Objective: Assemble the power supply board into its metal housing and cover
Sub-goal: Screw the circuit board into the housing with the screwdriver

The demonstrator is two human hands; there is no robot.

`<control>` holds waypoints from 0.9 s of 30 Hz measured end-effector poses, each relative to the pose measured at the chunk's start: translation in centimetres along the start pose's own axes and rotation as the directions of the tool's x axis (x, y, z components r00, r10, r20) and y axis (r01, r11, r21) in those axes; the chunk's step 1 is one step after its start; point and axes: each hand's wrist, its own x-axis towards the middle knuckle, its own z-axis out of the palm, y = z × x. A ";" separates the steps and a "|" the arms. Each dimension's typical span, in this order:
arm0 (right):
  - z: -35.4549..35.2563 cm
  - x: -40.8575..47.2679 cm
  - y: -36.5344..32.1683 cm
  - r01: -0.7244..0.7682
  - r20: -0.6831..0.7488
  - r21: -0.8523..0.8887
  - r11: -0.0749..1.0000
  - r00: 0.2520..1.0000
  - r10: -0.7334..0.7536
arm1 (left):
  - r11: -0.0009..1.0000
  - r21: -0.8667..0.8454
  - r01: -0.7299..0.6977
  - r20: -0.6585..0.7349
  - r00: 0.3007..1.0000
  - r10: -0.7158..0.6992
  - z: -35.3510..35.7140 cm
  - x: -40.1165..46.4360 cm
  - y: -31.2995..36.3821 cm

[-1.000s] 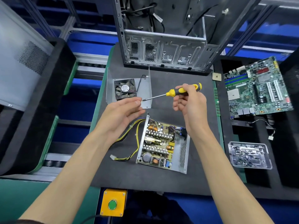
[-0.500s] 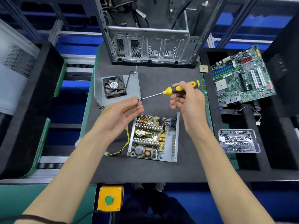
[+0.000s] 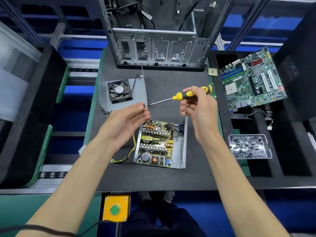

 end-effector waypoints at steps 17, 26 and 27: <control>0.6 0.0 0.1 0.020 0.031 -0.030 0.999 0.999 -0.019 | 0.982 0.165 -0.095 -0.015 0.995 0.098 -0.1 -0.5 -0.1; 0.0 0.1 0.5 -0.014 -0.011 0.016 1.000 1.000 0.014 | 0.940 0.300 -0.162 0.038 0.987 0.158 0.8 -0.4 -0.2; -0.2 0.1 0.6 -0.017 -0.021 0.026 1.000 1.000 0.017 | 0.933 0.317 -0.172 0.055 0.985 0.163 0.9 -0.4 -0.2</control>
